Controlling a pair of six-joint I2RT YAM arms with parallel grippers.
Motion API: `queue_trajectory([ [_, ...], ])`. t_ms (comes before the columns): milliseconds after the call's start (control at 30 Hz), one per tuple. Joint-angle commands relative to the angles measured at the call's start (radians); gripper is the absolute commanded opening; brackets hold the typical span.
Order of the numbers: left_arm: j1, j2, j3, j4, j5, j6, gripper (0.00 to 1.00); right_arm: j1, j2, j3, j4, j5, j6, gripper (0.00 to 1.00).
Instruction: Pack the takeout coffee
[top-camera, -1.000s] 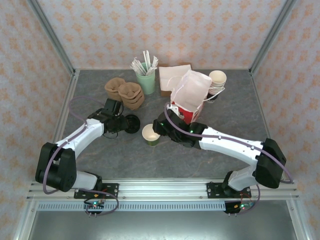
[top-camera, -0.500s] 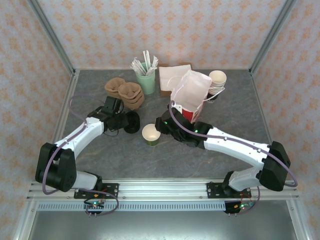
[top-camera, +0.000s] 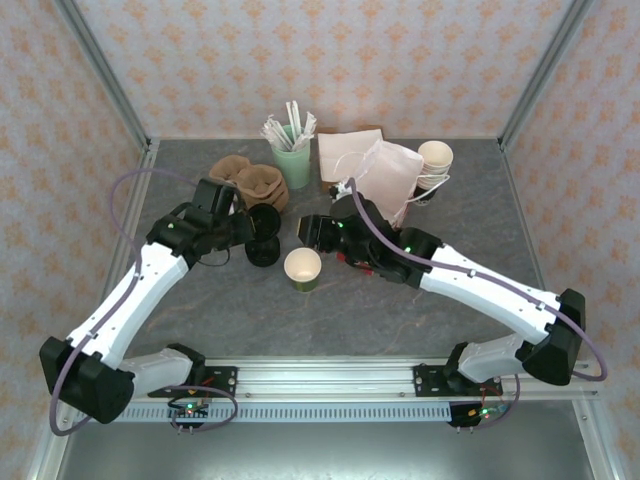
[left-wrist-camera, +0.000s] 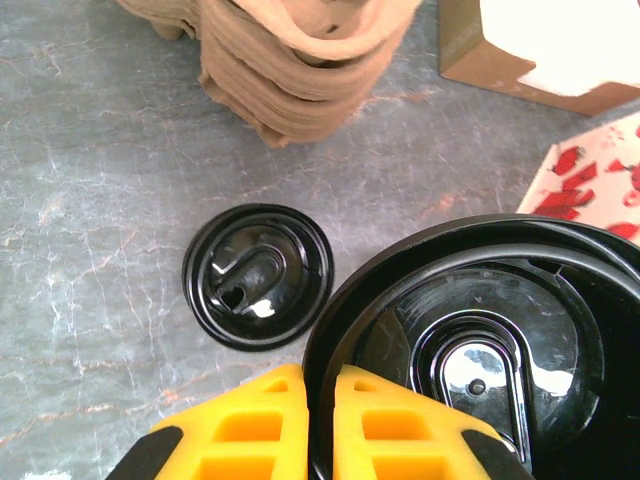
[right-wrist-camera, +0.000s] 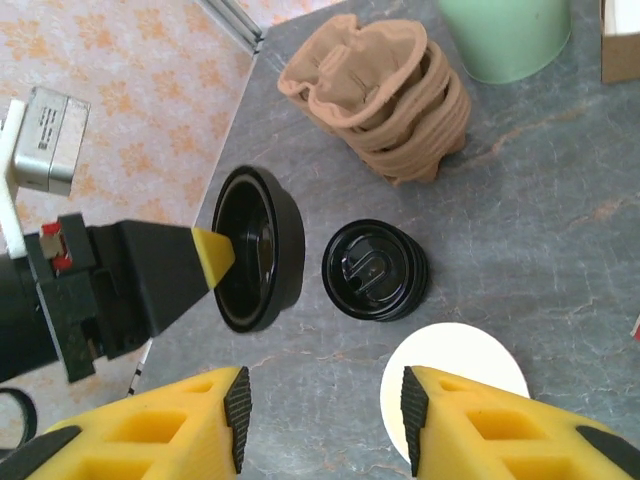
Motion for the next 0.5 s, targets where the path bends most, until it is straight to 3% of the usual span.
queue_trajectory([
  [0, -0.030, -0.024, 0.041, -0.163, -0.053, 0.004, 0.12, -0.001, -0.012, 0.051, -0.117, -0.005, -0.055, 0.48],
  [367, -0.168, -0.002, 0.085, -0.238, -0.105, -0.041, 0.11, 0.001, 0.024, 0.048, -0.088, -0.130, -0.067, 0.49],
  [467, -0.202, 0.009, 0.102, -0.233, -0.108, -0.048, 0.11, 0.001, 0.061, 0.066, -0.098, -0.151, -0.055, 0.53],
])
